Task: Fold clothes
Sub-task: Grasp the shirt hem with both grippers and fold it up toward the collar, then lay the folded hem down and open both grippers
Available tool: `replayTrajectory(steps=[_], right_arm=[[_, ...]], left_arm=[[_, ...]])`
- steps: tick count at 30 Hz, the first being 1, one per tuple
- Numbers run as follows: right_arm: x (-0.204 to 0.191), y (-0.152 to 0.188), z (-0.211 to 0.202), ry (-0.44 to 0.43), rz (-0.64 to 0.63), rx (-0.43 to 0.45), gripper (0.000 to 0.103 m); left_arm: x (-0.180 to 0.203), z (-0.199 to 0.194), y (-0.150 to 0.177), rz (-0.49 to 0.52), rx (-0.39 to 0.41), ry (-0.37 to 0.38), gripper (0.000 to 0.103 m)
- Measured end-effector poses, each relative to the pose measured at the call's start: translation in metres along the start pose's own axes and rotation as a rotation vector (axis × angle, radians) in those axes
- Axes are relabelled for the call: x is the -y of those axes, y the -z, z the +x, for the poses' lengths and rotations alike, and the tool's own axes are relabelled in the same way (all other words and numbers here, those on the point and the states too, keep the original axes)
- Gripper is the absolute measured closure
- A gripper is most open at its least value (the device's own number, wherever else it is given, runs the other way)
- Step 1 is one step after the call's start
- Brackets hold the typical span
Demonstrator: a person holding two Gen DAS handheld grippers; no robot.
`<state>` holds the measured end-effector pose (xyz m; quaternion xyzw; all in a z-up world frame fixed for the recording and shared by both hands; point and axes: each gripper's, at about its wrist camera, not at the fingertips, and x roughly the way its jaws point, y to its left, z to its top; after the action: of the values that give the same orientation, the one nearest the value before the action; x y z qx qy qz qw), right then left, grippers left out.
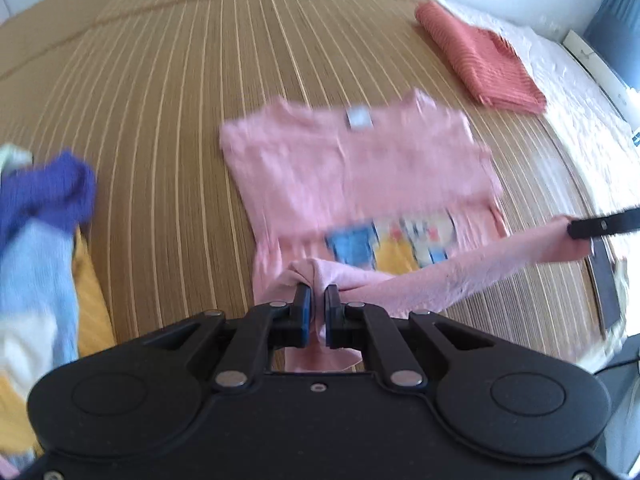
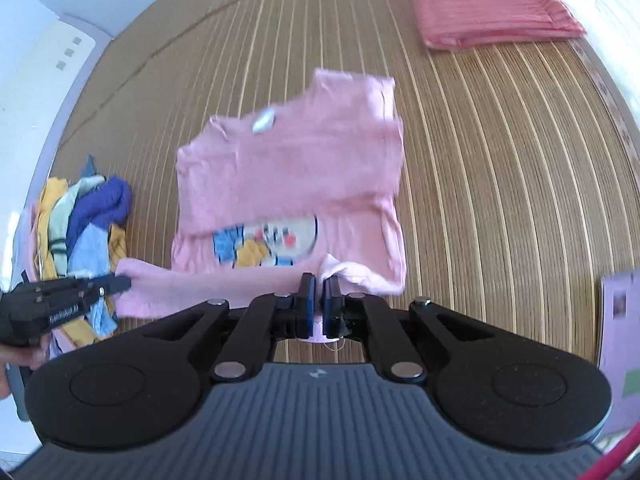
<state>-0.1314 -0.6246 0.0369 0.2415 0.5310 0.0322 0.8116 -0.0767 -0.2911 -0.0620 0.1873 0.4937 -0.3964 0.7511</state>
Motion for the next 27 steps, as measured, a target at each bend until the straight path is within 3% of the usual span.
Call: replayTrajectory(steps=[7,18,21,24,27], right_arm=[[0.003,-0.043,0.024,0.039,-0.010,0.020,0.098],[0.011,-0.089,0.079,0.102,0.000,-0.002,0.097],[0.017,-0.094,0.085,0.112,0.031,0.002,0.097],[0.024,-0.099,0.085,0.111,0.062,0.015,0.097],[0.030,-0.107,0.080,0.126,0.073,0.060,0.094]], left_arm=[[-0.012,0.039,-0.044,0.044,0.010,-0.015,0.095],[-0.029,0.100,-0.068,0.097,-0.071,0.012,0.093],[-0.036,0.107,-0.076,0.099,-0.063,0.008,0.086],[-0.044,0.108,-0.086,0.093,-0.023,-0.014,0.069],[-0.052,0.104,-0.096,0.080,0.012,-0.039,0.067]])
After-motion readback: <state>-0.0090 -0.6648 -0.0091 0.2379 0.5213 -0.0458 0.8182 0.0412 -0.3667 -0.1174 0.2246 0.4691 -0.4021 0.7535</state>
